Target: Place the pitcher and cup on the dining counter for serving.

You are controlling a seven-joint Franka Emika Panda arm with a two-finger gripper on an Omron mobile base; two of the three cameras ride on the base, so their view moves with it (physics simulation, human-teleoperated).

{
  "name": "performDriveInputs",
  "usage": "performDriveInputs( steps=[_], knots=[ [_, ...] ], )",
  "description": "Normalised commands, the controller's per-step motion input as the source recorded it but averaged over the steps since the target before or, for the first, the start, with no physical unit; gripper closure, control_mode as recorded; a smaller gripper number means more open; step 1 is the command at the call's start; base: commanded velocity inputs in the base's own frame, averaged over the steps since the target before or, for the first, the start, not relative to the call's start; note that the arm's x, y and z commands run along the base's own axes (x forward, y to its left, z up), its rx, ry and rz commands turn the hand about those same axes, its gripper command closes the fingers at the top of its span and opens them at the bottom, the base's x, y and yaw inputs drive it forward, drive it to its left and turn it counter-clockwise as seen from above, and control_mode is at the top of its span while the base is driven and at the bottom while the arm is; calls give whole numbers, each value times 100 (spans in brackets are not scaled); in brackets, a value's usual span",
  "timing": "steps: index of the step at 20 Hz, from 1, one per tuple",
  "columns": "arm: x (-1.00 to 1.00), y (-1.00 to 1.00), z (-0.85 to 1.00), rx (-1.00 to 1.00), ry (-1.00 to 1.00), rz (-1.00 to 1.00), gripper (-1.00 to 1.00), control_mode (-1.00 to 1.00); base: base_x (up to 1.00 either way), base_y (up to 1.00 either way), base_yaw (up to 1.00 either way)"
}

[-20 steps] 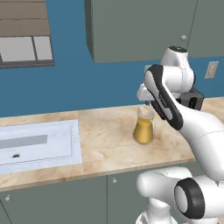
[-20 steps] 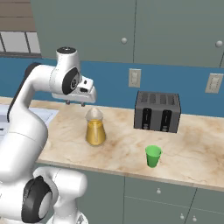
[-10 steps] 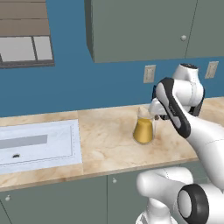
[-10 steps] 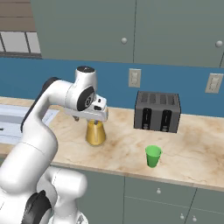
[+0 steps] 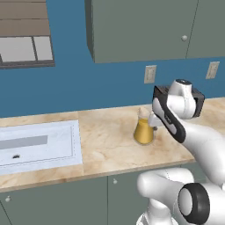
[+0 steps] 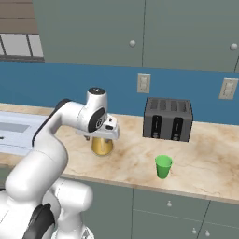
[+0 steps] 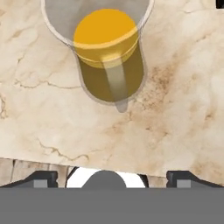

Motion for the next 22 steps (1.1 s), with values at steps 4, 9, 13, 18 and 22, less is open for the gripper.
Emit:
performDriveInputs(
  steps=[4,9,13,18,22],
  knots=[
    [32,-5,-14,0,0,9,-100,-100,0,0,0],
    [29,0,-3,0,0,7,-100,-100,0,0,0],
    [31,0,-15,0,0,6,-100,-100,0,0,0],
    [29,0,-19,0,0,6,-100,-100,0,0,0],
    [31,0,-21,0,0,7,-100,-100,0,0,0]
  ],
)
